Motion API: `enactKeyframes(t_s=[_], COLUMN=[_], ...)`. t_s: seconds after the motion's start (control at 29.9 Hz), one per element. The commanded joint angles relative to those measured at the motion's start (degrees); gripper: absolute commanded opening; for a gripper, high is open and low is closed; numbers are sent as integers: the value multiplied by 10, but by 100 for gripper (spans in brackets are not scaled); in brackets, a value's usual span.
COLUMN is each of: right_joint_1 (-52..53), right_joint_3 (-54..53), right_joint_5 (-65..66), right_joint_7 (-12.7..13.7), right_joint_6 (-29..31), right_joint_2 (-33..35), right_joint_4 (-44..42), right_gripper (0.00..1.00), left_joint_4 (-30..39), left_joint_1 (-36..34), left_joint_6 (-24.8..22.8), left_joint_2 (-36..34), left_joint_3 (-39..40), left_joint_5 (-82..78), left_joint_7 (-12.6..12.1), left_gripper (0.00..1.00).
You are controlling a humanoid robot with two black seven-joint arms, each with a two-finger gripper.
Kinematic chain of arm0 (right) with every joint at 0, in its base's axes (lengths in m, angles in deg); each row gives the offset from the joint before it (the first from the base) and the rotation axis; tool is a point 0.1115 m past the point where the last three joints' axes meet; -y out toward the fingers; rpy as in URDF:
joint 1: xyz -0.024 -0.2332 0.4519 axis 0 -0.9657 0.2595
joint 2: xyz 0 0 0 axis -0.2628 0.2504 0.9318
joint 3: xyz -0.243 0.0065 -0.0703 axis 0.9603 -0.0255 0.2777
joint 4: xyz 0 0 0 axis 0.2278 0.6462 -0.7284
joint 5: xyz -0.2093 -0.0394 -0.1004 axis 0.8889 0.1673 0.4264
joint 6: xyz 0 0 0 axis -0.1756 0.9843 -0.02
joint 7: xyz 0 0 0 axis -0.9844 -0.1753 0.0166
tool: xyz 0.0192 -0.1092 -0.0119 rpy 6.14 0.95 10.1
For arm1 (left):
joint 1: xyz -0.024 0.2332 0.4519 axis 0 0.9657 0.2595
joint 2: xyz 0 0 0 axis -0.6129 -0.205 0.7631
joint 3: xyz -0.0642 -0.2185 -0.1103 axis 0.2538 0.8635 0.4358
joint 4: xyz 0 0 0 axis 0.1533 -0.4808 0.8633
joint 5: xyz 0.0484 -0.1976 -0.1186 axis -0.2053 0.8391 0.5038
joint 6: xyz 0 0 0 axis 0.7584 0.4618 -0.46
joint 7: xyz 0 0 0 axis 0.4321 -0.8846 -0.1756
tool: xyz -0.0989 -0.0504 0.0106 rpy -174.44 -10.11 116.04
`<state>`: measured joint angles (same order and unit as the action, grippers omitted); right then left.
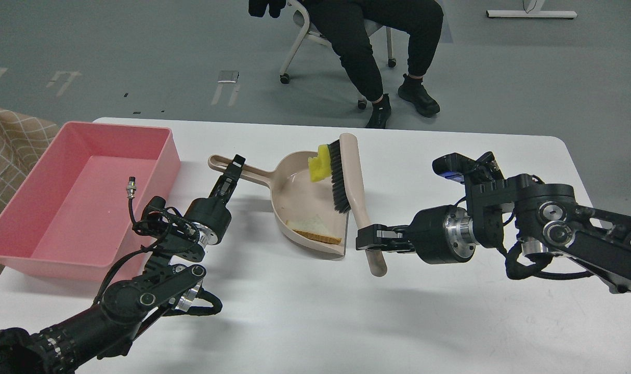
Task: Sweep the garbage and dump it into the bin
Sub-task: 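Brush the sponge and stick farther into the dustpan with the right gripper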
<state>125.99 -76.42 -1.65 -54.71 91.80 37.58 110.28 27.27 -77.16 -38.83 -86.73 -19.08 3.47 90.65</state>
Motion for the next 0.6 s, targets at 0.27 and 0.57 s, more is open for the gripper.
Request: enactKeyframes(t_s=[0.27, 0.57], right_joint_1=[-17, 0], right_joint_3=[25, 22], right_joint_5=[4, 5], right_joint_7=[0, 0], right_joint_6=[0, 0], right_joint_2=[-37, -127], right_joint_4=[-22, -88], right_gripper=[0, 0], left_joint_4=[0, 0], left_joint_1=[-1, -4], left_joint_6=[0, 0], left_joint_2=[3, 5], left_joint_3=[0, -1], left_joint_5=[0, 0], left_joint_7=[0, -1], left_gripper=[0, 0])
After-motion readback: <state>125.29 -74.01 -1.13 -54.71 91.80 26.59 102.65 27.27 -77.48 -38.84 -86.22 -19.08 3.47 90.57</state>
